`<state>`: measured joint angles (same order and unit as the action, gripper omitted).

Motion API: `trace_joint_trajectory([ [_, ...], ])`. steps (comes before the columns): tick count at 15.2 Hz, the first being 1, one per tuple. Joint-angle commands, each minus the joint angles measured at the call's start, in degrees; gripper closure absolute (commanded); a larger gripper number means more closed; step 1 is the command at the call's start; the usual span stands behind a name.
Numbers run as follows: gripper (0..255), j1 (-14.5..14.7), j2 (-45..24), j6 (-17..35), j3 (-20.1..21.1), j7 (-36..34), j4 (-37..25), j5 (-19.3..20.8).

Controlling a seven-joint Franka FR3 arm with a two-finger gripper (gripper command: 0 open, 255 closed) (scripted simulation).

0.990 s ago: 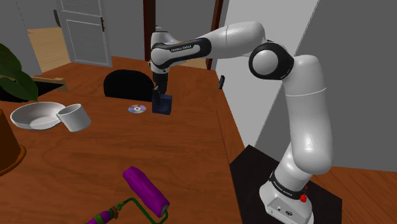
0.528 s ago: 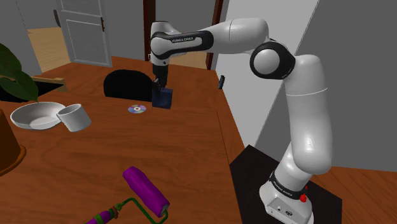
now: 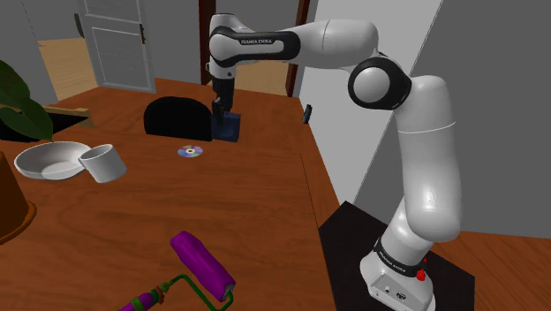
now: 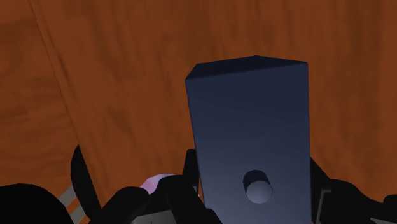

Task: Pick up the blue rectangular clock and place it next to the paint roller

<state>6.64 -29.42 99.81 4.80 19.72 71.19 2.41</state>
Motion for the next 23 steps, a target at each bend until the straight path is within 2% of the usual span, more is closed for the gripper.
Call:
trace_joint_trajectory([
  [1,255,0.1,-0.3,-1.7,0.0,-0.1,-2.0,0.0],
  [3,255,0.2,-0.5,-3.3,0.0,-0.1,-3.8,0.0],
  [7,255,1.7,8.9,1.7,1.0,-3.0,10.5,-0.3],
  [11,255,3.4,16.4,4.9,2.3,-6.1,21.4,-0.8],
  [17,255,6.2,26.0,8.0,4.7,-11.1,34.0,-1.9],
  [23,255,9.2,34.1,9.6,7.7,-16.6,43.4,-3.7],
])
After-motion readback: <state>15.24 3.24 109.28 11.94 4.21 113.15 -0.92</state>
